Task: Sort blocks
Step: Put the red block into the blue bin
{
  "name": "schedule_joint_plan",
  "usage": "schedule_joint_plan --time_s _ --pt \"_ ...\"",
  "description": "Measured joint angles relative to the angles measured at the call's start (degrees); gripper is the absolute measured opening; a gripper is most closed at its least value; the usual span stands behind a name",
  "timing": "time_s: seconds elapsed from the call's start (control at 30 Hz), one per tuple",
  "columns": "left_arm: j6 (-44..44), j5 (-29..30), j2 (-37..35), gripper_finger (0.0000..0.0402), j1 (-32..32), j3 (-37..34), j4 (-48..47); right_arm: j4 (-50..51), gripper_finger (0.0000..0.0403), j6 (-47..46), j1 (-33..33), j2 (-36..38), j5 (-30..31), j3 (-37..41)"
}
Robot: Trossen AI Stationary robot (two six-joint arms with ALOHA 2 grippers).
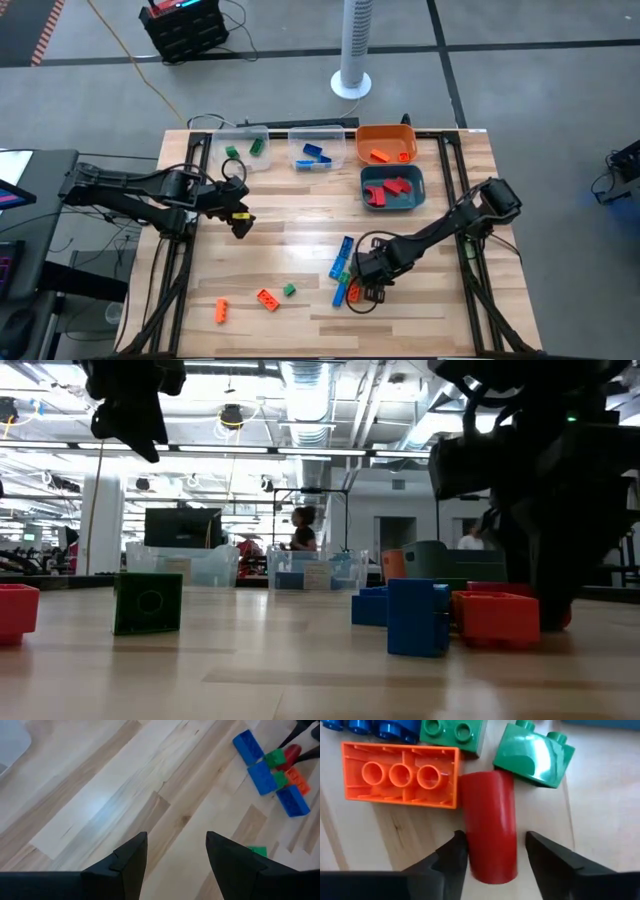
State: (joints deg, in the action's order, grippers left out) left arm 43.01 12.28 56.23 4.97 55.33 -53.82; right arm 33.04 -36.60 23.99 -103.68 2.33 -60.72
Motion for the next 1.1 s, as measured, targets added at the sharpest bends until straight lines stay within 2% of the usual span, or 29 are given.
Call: schedule_joint_plan --time_s 0.23,0.33,0.53,0.7,0.77,0.9,1.1 --pt "-4.92 0.31 -0.02 0.0196 -0.10 0.00 -0.44 1.71 0.0113 0.47 -1.49 1.29 0.55 0.12" --pt "-6.68 1.40 -0.02 0.0196 -0.53 0.00 -0.52 3.34 0.0085 0.61 -2.62 1.38 -0.46 0.04" --pt "-8.51 2.37 0.00 0.0196 -2.46 0.00 -0.85 11.30 0.0088 3.22 -5.39 3.89 -0.92 0.23" --pt "-11.15 3.39 0.00 0.0196 -4.17 0.00 -0.83 19.55 0.0092 6.86 -10.92 11.11 4.30 0.10" --pt "-12.13 4.56 0.00 0.0196 -4.76 0.00 -0.78 20.91 0.0092 7.67 -14.36 14.64 6.51 0.12" --pt "-12.29 5.85 0.00 0.0196 -6.38 0.00 -0.70 20.75 0.0092 8.44 -23.01 20.65 7.04 0.08" --pt "-12.22 5.87 0.00 0.0196 -7.82 0.00 -0.18 20.86 0.0092 10.61 -36.22 22.70 6.91 0.08"
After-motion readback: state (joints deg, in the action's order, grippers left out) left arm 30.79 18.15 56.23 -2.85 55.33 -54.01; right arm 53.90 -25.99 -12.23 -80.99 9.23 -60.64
